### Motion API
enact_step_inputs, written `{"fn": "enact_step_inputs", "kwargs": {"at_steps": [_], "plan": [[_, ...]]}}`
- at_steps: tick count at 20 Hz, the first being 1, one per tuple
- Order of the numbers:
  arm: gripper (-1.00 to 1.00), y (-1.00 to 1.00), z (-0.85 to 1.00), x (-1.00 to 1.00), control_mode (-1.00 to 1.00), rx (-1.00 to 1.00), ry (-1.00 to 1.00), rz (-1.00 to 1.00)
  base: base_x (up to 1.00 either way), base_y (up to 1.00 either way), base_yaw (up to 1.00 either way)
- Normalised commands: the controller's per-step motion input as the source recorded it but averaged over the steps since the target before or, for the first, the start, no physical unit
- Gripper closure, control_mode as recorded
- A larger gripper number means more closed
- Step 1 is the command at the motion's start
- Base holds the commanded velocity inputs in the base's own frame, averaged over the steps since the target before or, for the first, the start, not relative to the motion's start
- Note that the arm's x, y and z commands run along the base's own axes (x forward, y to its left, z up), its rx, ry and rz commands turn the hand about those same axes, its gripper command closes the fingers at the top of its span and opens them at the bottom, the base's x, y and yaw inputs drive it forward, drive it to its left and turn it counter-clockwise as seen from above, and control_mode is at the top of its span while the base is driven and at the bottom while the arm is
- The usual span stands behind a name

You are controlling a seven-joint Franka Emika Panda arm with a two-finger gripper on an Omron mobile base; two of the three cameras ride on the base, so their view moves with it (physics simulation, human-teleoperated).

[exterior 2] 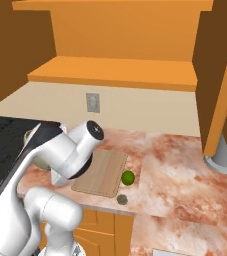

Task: Open the cabinet. Place the bowl and condiment on the counter. Then place the lime and garlic on the cutting board.

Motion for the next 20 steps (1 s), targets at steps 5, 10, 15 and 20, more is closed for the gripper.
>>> {"fn": "enact_step_inputs", "kwargs": {"at_steps": [5,10,15,20], "plan": [[1.00,0.12,0.00,0.07,-1.00,-0.01,-0.27,0.00,0.00,0.00,0.00],[1.00,0.00,0.00,0.00,-1.00,-0.03,-0.09,0.07,0.00,0.00,0.00],[1.00,0.00,0.07,0.00,-1.00,-0.06,0.00,0.11,0.00,0.00,0.00],[1.00,0.00,0.16,0.01,-1.00,-0.05,0.00,0.08,0.00,0.00,0.00]]}}
